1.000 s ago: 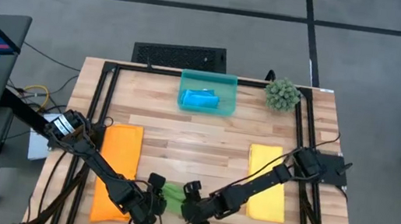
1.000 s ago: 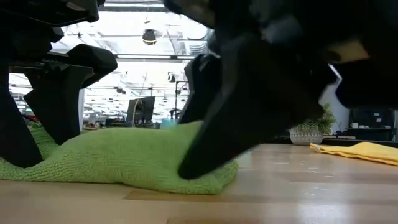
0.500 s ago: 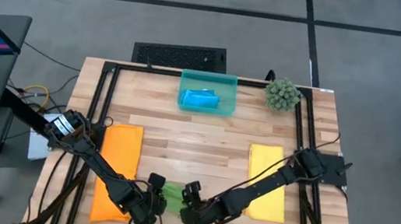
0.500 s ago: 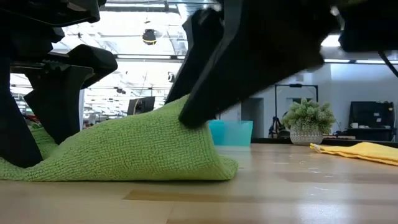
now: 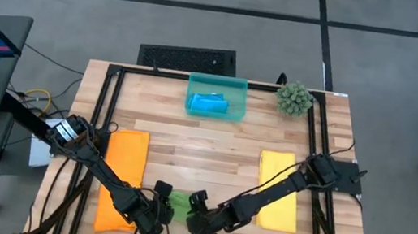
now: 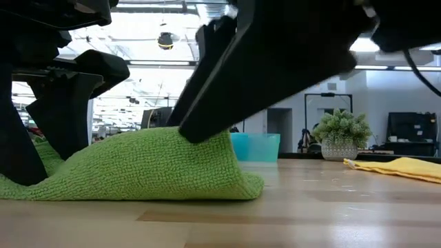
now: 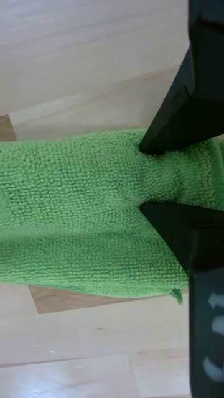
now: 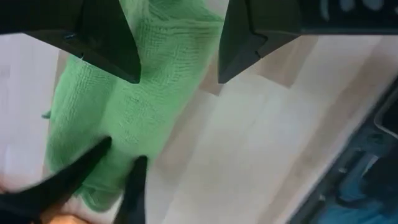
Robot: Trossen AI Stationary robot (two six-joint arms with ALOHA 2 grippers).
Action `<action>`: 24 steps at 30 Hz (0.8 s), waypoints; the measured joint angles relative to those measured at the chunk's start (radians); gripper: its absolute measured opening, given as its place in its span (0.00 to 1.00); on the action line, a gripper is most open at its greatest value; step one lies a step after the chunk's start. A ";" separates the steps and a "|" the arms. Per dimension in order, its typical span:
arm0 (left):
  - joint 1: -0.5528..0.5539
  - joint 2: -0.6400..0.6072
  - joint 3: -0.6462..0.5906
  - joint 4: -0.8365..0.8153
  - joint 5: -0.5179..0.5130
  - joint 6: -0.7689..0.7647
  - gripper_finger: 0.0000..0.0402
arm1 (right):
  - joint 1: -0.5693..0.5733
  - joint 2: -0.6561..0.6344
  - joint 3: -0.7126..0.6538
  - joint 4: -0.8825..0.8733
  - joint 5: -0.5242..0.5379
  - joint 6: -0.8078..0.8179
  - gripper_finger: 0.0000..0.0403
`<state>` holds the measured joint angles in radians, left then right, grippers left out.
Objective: Roll microfiber towels into tight, uniform cylinder then place into a basket
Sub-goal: Roll the green towel
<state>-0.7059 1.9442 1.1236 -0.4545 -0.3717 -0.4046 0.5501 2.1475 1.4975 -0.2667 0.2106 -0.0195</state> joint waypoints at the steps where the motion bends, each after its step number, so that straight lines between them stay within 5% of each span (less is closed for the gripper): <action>1: 0.000 0.000 0.000 0.000 0.000 0.000 0.34 | -0.003 0.000 -0.005 -0.001 0.000 0.000 0.59; 24: 0.006 -0.002 0.009 0.044 -0.031 -0.152 0.34 | -0.020 0.004 -0.084 0.055 -0.054 0.209 0.51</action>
<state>-0.7002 1.9421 1.1330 -0.4102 -0.4026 -0.5564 0.5300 2.1516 1.4136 -0.2114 0.1562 0.1896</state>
